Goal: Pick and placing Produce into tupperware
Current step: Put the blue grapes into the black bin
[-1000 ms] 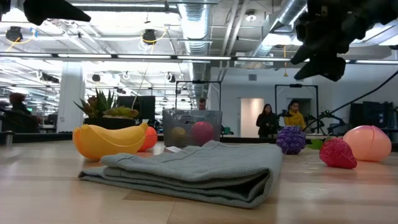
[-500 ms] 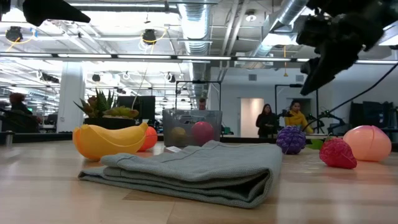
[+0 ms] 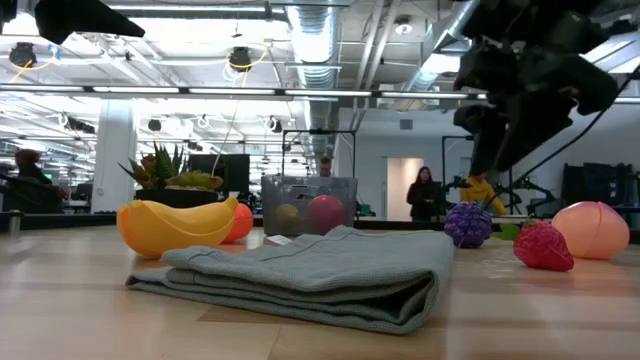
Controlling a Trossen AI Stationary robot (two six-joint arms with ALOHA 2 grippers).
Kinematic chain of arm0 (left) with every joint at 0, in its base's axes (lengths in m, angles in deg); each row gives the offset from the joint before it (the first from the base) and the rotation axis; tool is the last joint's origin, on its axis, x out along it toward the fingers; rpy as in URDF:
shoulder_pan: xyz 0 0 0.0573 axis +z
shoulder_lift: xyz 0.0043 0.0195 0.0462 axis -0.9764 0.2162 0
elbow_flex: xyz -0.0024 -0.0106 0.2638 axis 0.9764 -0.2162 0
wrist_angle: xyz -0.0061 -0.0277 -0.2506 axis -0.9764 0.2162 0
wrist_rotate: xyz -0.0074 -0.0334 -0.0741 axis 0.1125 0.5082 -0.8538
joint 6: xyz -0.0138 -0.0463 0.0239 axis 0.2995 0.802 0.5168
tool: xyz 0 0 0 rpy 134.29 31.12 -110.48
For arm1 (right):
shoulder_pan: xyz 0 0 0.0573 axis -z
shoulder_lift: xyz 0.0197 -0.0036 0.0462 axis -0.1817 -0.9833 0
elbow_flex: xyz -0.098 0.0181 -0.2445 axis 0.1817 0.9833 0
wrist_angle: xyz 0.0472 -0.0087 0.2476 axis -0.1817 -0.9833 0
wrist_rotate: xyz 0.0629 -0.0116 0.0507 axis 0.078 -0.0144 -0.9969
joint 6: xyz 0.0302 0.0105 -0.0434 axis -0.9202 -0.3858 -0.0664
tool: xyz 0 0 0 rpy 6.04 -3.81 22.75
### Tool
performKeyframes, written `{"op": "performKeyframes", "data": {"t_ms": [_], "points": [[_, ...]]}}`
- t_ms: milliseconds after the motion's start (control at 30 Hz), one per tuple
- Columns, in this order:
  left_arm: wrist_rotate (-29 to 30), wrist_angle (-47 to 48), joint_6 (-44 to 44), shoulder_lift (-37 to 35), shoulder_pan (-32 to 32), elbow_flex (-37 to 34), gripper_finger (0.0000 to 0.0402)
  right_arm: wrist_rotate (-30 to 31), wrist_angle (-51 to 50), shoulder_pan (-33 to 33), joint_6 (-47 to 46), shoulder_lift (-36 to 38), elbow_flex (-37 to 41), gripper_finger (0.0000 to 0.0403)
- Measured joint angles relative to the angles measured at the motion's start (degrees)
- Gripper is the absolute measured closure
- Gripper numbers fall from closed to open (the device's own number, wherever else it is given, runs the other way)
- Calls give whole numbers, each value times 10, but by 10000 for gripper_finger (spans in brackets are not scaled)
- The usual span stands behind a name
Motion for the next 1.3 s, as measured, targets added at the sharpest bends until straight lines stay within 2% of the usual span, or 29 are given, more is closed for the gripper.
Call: {"op": "performKeyframes", "data": {"t_ms": [233,600,1300], "points": [[0,0,1,0,0,0,107,-11,-1,20,21,-39,-24,141],[0,3,1,0,0,0,107,-24,-11,15,45,-105,-42,141],[-5,5,6,0,0,0,107,-24,-15,20,56,-154,-59,141]]}}
